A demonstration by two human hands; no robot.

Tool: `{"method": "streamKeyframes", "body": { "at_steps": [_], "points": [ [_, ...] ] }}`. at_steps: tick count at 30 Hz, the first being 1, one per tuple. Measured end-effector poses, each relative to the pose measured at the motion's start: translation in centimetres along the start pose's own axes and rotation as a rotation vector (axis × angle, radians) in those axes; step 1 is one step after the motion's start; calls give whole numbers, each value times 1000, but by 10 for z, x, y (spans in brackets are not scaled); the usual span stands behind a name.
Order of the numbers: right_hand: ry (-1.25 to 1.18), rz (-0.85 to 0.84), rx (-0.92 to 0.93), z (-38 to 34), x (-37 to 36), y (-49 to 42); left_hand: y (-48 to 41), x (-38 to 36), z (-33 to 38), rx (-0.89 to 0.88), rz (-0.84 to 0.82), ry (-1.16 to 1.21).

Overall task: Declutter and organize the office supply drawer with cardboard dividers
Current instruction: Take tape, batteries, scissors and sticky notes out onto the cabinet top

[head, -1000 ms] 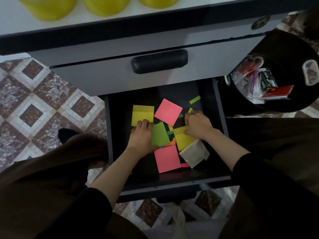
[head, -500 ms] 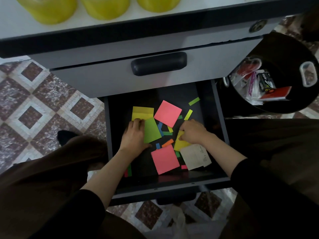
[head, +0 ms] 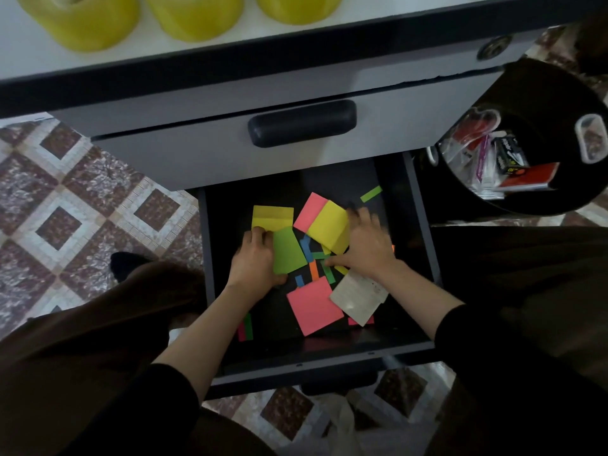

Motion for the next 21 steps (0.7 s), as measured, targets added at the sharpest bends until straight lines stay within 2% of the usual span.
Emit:
{"method": "streamKeyframes", "body": {
  "at_steps": [4, 10, 17, 21],
  "points": [
    [51, 74, -49, -6, -5, -7, 1, -1, -1, 5, 13, 27],
    [47, 51, -61, -10, 0, -10, 10, 8, -2, 50, 25, 107],
    [-288, 37, -201, -4, 20, 11, 29, 38, 14, 18, 83, 256],
    [-368, 40, -122, -1, 51, 35, 48, 64, 22, 20, 181, 352]
  ]
}}
Point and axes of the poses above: each hand's wrist, its own y-axis away from the middle knuckle, its own x-axis out of the back of the hand, z = x × y, the point moved 2 cm from there along -y, towards the middle knuckle
